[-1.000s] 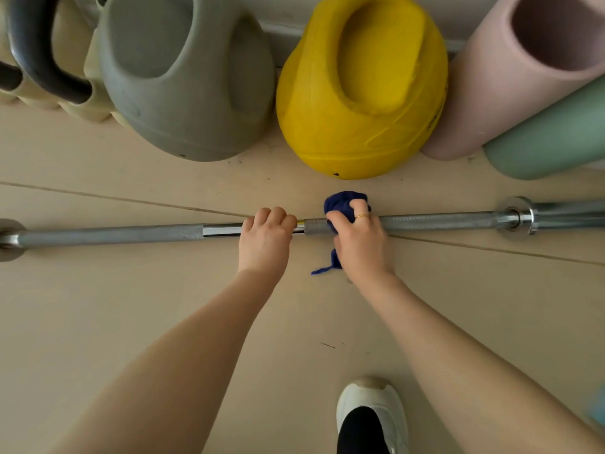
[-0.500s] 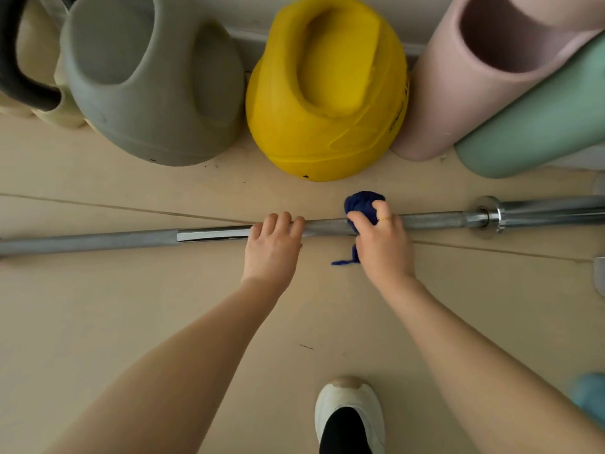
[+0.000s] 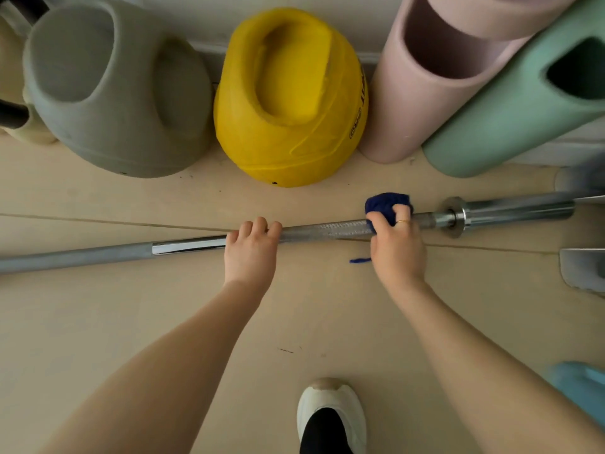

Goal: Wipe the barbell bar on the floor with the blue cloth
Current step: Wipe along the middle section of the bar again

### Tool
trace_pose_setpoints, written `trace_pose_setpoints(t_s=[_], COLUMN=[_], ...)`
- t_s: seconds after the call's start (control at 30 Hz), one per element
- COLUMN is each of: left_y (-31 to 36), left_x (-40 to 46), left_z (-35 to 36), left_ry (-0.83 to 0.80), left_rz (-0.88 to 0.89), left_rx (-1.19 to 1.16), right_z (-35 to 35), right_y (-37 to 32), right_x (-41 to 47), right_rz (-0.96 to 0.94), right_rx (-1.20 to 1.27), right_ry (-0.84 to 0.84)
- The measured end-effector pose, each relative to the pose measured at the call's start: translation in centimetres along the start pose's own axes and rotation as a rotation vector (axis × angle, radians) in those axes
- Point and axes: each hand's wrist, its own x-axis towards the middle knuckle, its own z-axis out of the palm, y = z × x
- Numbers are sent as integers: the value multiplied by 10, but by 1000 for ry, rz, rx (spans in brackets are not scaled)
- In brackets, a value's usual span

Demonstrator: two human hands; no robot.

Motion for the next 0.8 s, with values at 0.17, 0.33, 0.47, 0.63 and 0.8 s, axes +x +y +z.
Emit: trace_pose_setpoints(t_s=[0.17,0.33,0.47,0.63,0.8], left_y=[-8,-15,-17,-20,-41], left_x=[2,5,2,-19,-38], left_z=[0,4,0,-1,8], left_ry=[-97,-221,-263,-188,-206], left_rz=[-34,-7,10,72,43], left_rx=[-39,-15,-17,-31,2], right_z=[-16,-10,-4,2,3], right_y=[40,23,-30,-60,-25], right_x=[12,11,-7,-32,-38], right_rz=[53,160,-68,-272,-66], right_rx=[-39,-125,-81,-82,-104], right_ry=[31,30,-85,-145,-136])
